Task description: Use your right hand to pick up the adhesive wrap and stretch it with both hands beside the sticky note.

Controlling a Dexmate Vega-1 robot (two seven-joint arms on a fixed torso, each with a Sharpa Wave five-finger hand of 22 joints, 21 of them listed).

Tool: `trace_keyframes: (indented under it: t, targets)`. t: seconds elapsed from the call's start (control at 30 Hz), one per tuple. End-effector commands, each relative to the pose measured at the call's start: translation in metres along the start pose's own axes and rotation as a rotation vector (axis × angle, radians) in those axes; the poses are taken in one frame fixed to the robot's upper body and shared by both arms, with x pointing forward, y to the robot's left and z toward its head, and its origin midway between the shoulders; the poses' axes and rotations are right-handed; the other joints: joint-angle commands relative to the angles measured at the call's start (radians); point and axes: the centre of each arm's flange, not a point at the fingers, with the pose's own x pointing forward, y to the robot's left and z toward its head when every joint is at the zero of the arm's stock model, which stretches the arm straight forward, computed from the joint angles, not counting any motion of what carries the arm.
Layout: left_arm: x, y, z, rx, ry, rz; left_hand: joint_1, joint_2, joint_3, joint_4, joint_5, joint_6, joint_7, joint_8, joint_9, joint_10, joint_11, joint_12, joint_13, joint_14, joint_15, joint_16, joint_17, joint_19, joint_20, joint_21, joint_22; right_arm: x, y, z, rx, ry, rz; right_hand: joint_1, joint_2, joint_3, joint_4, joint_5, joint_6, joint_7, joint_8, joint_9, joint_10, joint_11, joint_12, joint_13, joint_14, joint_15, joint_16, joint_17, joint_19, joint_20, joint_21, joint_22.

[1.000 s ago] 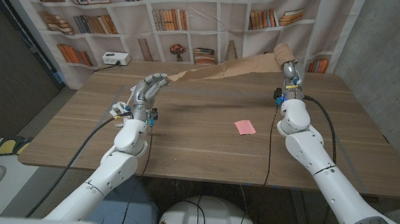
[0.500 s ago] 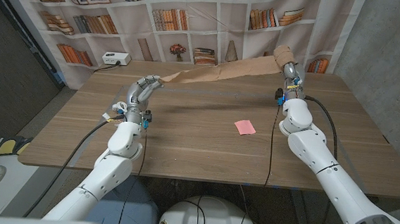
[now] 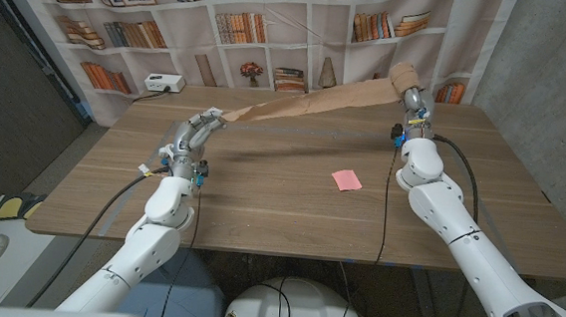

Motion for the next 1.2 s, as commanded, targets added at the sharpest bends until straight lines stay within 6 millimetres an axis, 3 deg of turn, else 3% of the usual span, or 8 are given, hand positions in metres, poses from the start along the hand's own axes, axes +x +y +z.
trace_keyframes:
  t: [0.03, 0.83, 1.2]
  targets:
    - [-0.005, 0.011, -0.004, 0.004, 0.011, 0.008, -0.006, 0.000, -0.002, -0.003, 0.005, -0.005, -0.001, 0.006, 0.004, 0.002, -0.001, -0.003, 0.006, 0.006, 0.001, -0.001, 0.003, -0.005, -0.001, 0.007, 0.000, 0.000, -0.009, 0.003, 0.013, 0.013, -0.006, -0.014, -0.001, -0.006, 0.001, 0.003, -0.001, 0.006, 0.000, 0.001, 0.003, 0.006, -0.003, 0.000, -0.004, -0.116, 0.001, -0.002, 0.013, 0.000, 0.000, 0.001]
    - [-0.010, 0.039, -0.008, -0.002, 0.035, -0.026, -0.007, 0.003, 0.002, -0.003, 0.012, -0.017, -0.003, 0.007, 0.004, -0.007, 0.002, -0.009, 0.013, 0.003, 0.001, -0.012, 0.012, -0.026, 0.003, 0.020, -0.006, -0.010, -0.007, 0.006, 0.002, 0.016, -0.010, -0.037, -0.011, -0.017, 0.006, 0.005, -0.013, 0.018, -0.003, 0.000, -0.006, 0.019, -0.020, -0.005, -0.014, -0.103, -0.001, -0.020, 0.018, 0.010, -0.007, 0.000]
    - [-0.011, 0.034, -0.010, -0.005, 0.031, -0.033, -0.009, 0.003, 0.004, -0.003, 0.015, -0.017, -0.004, 0.010, 0.004, -0.006, 0.001, -0.012, 0.014, 0.005, 0.001, -0.016, 0.015, -0.034, 0.004, 0.027, -0.008, -0.014, -0.007, 0.002, 0.008, 0.011, -0.002, -0.039, -0.010, -0.016, 0.005, 0.006, -0.014, 0.018, -0.003, 0.000, -0.007, 0.019, -0.025, -0.006, -0.013, -0.101, -0.001, -0.026, 0.018, 0.011, -0.010, 0.000]
